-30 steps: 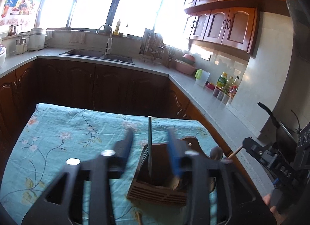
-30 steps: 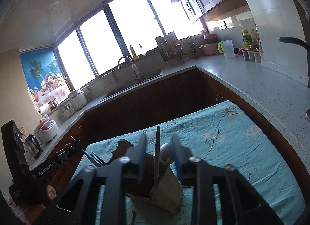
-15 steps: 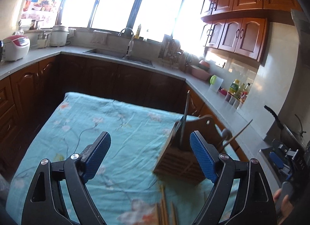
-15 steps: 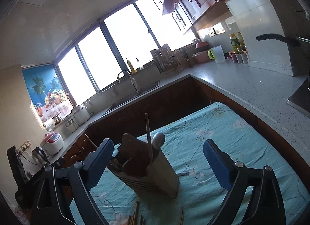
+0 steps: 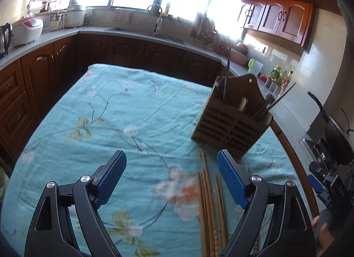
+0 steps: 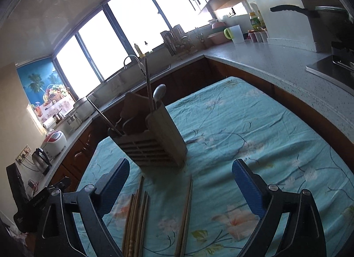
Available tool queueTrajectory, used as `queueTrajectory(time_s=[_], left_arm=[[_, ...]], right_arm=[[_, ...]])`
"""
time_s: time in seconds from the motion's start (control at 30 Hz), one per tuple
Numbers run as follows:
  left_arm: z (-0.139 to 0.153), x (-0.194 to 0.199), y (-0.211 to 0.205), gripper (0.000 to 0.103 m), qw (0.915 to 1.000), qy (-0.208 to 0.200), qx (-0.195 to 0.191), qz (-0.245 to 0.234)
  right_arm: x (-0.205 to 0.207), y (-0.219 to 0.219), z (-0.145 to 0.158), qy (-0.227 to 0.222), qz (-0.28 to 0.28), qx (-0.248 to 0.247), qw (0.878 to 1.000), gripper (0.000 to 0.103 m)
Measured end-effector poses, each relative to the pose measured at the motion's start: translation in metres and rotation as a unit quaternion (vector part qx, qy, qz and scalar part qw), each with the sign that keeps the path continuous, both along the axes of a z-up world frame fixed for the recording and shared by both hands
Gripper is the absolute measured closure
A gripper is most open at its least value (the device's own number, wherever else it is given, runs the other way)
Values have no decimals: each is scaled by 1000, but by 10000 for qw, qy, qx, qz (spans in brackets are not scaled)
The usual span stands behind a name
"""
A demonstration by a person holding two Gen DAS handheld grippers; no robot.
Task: Organize utensils
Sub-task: 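Open both tools and pull them back from the holder, then grasp a wooden chopstick pair with the right tool while the left tool grasps another pair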
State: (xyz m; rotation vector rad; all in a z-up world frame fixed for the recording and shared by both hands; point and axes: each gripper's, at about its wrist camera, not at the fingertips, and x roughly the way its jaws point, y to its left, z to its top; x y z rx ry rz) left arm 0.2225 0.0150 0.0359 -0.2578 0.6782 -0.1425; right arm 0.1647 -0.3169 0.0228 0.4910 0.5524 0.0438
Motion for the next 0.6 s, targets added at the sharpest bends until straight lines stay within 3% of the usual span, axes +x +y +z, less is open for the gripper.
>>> queueTrajectory(time_s=[0.27, 0.6], left_arm=[[-26, -8, -8, 17, 9992, 383, 73, -109], [-36, -2, -20, 17, 9975, 626, 199, -253]], right_arm=[[-8, 5, -22, 339, 38, 7, 9994, 8], [-4, 13, -30, 505, 137, -87, 9986, 8]])
